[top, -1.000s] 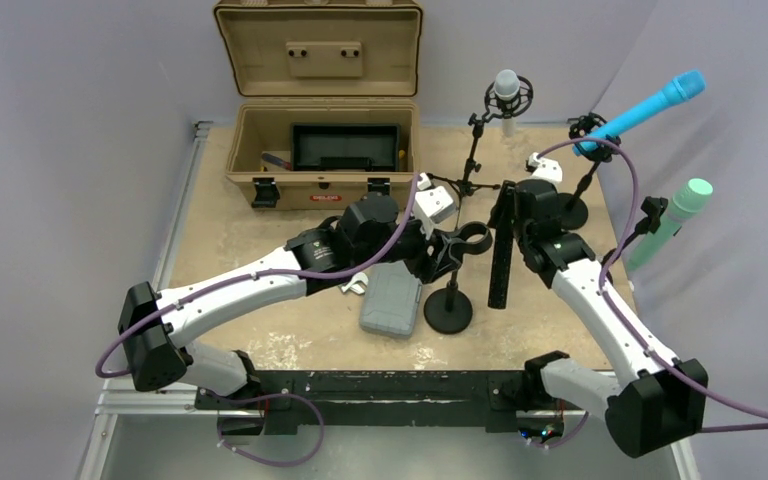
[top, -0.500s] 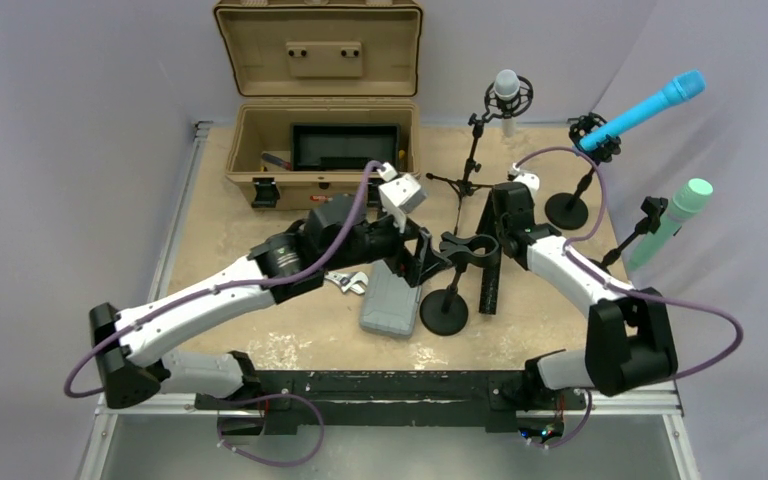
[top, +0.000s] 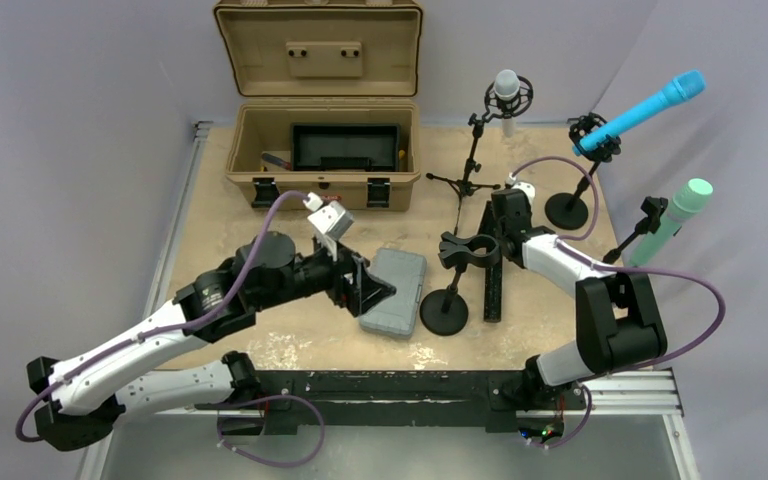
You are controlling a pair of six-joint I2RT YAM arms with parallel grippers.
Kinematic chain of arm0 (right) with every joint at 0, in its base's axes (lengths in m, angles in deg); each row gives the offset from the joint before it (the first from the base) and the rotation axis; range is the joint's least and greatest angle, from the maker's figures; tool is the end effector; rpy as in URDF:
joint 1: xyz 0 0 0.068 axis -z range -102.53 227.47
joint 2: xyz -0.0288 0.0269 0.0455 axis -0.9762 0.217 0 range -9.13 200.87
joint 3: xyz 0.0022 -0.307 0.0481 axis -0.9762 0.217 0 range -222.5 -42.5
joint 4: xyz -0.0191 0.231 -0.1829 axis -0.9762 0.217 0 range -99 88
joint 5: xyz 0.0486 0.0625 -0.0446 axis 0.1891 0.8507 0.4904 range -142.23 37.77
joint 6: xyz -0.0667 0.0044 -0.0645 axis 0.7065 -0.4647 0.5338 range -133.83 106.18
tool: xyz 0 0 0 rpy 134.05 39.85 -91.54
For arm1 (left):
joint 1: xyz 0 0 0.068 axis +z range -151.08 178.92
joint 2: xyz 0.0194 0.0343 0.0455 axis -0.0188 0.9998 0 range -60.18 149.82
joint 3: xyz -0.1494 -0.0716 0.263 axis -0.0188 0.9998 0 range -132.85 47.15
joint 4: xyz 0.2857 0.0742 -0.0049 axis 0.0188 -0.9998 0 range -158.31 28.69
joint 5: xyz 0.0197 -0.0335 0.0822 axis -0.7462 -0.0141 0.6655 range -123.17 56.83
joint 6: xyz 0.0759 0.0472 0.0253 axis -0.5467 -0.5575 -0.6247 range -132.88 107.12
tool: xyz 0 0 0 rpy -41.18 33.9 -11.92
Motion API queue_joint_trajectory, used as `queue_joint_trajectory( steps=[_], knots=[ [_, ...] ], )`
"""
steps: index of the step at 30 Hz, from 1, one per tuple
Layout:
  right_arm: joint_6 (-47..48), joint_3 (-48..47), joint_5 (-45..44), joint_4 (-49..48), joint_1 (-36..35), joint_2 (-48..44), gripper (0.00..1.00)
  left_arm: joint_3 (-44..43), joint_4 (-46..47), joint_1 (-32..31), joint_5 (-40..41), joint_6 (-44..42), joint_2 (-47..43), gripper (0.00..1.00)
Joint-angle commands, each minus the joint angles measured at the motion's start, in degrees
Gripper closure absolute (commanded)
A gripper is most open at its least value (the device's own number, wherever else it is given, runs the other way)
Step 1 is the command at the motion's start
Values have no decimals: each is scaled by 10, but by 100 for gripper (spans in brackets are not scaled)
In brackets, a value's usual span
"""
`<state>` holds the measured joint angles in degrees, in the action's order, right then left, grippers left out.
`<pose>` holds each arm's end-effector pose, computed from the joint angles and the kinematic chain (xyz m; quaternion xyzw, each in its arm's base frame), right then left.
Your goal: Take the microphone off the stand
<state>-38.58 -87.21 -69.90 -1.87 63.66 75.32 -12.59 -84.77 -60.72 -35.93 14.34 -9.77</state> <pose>0.3459 0.0589 0.1696 0.1439 0.9094 -0.0149 0.3899 0.1215 -0.2151 0.4133 0.2343 0.7530 -0.4363 0.4332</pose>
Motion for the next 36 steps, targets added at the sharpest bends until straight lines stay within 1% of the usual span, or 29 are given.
queue_joint_trajectory(
  steps=[1, 3, 4, 5, 6, 7, 9, 11, 13, 18, 20, 23, 25, 28, 29, 32, 36],
  knots=[
    [12, -7, 19, -22, 1, -10, 44, 101, 46, 1, -9, 99, -87, 16],
    [11, -8, 32, -15, 1, -22, 39, 130, 58, 2, 5, 115, -118, 11],
    [12, -7, 39, -12, 2, -32, 34, 137, 58, 2, 10, 115, -133, 9],
    [13, -7, 44, -8, 1, -41, 31, 139, 55, 3, 13, 112, -141, 8],
    [14, -8, 48, -3, 1, -49, 18, 138, 47, 3, 15, 106, -147, 7],
    [15, -11, 52, 7, 1, -56, 14, 134, 39, 4, 14, 100, -148, 7],
    [12, -28, 52, 39, 1, -69, 12, 118, 14, 4, 14, 87, -143, 7],
    [3, -37, 33, 71, 2, -90, 11, 100, -9, 4, 10, 76, -133, 7],
    [-4, -44, 34, 101, 1, -119, 11, 92, -15, 4, 7, 73, -122, 7],
    [-30, -81, 40, 215, 1, -202, 10, 88, 9, 4, -17, 86, -102, 7],
    [-39, -108, 35, 261, 1, -254, 10, 85, 27, 4, -37, 91, -93, 6],
    [-28, -158, 53, 286, 1, -344, 10, 74, 62, 5, -73, 101, -72, 4],
    [-22, -204, 94, 306, 1, -386, 11, 57, 75, 6, -99, 109, -47, 3],
    [-35, -260, 166, 336, 1, -422, 12, 25, 89, 9, -131, 121, -18, 3],
    [-44, -270, 173, 341, 1, -428, 12, 18, 98, 10, -133, 126, -9, 3],
    [-79, -272, 259, 332, 1, -467, 12, 8, 126, 24, -126, 170, 7, 2],
    [-105, -227, 409, 282, 1, -488, 12, 22, 182, 68, -141, 246, 30, 0]
  ],
)
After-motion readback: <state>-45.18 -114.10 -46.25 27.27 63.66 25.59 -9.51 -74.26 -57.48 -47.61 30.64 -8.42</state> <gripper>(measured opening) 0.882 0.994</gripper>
